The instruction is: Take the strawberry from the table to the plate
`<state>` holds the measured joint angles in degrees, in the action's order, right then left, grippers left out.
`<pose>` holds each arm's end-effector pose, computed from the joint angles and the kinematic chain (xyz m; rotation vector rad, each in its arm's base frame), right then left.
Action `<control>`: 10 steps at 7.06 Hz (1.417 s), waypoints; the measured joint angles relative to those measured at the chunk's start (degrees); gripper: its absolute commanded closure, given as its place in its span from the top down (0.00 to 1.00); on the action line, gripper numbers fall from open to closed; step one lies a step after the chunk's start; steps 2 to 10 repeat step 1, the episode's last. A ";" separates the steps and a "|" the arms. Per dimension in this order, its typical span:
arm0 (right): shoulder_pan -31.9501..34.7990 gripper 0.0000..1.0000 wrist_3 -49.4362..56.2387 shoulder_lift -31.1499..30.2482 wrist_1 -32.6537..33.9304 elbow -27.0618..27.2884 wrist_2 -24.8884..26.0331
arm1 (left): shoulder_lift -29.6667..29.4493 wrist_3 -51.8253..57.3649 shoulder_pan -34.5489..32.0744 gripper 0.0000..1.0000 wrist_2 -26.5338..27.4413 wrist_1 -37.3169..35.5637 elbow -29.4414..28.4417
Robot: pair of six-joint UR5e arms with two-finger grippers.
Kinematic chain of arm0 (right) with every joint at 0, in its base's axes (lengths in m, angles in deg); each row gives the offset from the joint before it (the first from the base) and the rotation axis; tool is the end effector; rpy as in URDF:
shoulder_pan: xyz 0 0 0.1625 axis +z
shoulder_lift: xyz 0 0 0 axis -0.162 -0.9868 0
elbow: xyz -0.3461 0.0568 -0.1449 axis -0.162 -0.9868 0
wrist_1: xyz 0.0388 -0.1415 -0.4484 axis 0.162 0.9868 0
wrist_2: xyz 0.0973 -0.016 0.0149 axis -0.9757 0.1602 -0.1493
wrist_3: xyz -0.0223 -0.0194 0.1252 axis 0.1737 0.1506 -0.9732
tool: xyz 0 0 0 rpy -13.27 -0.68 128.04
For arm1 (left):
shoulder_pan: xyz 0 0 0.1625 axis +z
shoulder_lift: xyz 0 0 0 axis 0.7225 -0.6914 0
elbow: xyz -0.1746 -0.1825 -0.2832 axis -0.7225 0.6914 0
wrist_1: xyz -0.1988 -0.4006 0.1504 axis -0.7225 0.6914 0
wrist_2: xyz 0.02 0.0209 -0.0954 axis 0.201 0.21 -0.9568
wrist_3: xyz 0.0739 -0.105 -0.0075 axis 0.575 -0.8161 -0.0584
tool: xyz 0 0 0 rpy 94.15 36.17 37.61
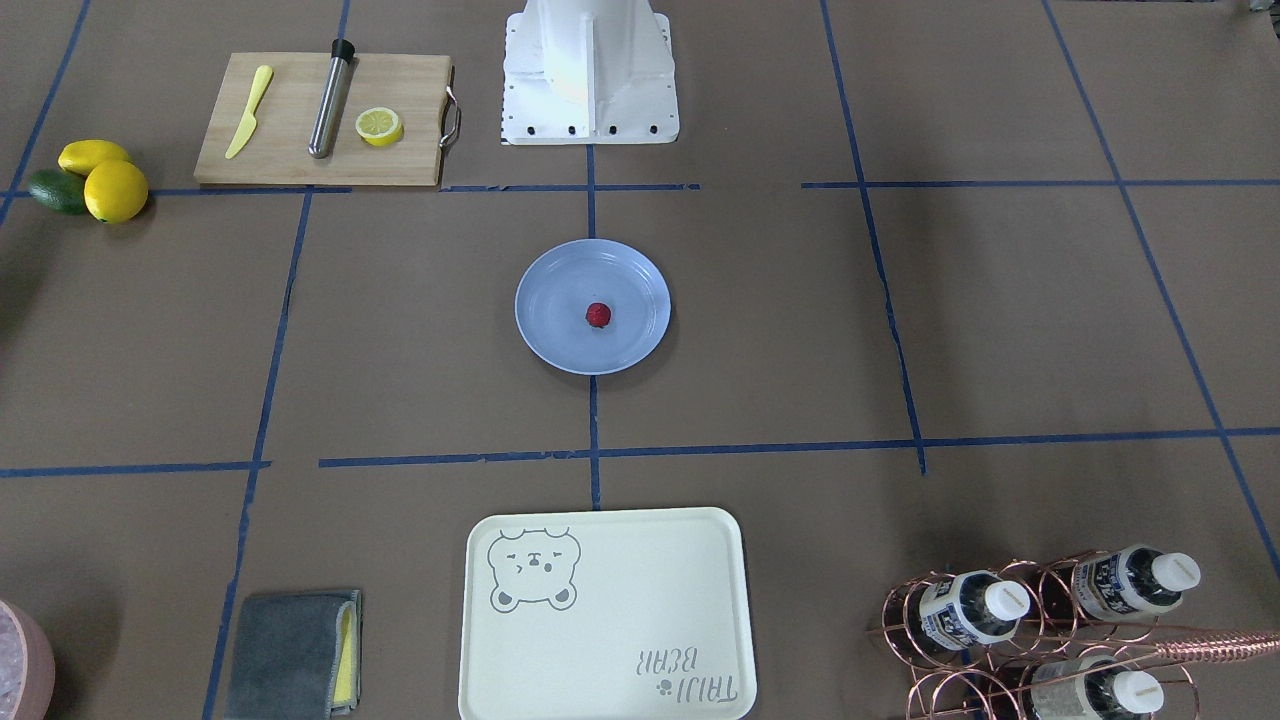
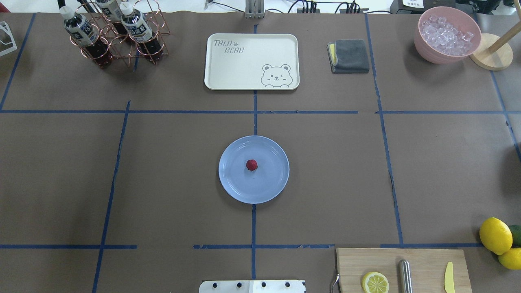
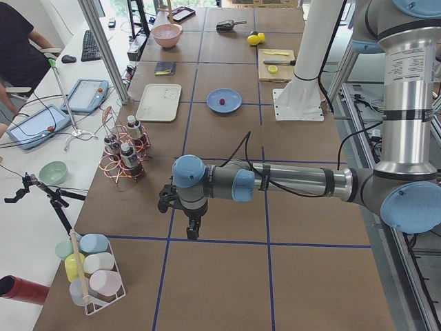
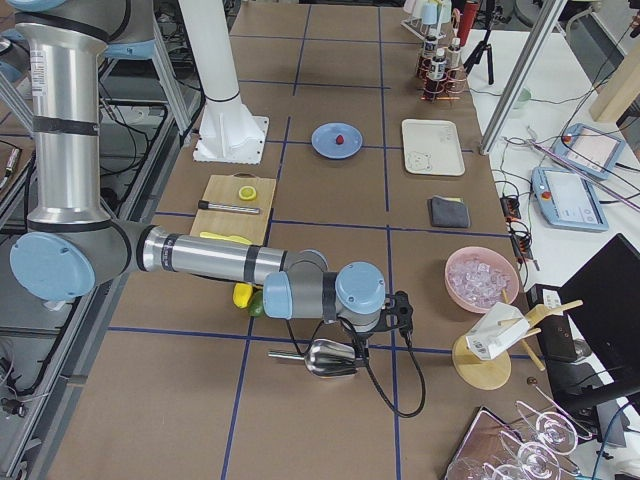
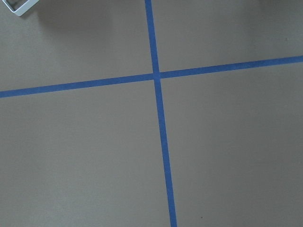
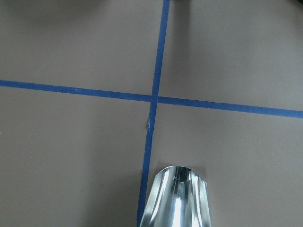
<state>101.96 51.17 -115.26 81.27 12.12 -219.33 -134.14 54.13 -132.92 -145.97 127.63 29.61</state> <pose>0.0602 -0.5353 0.6599 0.1231 -0.8577 -0.0644 -0.0124 -0.5327 0.5999 0.0608 0.7758 0.1073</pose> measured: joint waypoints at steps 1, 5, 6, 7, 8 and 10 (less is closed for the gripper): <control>0.00 1.00 0.00 0.03 -0.02 0.03 0.02 | 0.00 -0.02 0.00 1.00 -0.02 0.02 0.00; 0.00 1.00 0.00 0.03 -0.02 0.03 0.02 | 0.00 -0.02 0.00 1.00 -0.02 0.02 0.00; 0.00 1.00 0.00 0.03 -0.02 0.03 0.02 | 0.00 -0.02 0.00 1.00 -0.02 0.02 0.00; 0.00 1.00 0.00 0.03 -0.02 0.03 0.02 | 0.00 -0.02 0.00 1.00 -0.02 0.02 0.00; 0.00 1.00 0.00 0.03 -0.02 0.03 0.02 | 0.00 -0.02 0.00 1.00 -0.02 0.02 0.00; 0.00 1.00 0.00 0.03 -0.02 0.03 0.02 | 0.00 -0.02 0.00 1.00 -0.02 0.02 0.00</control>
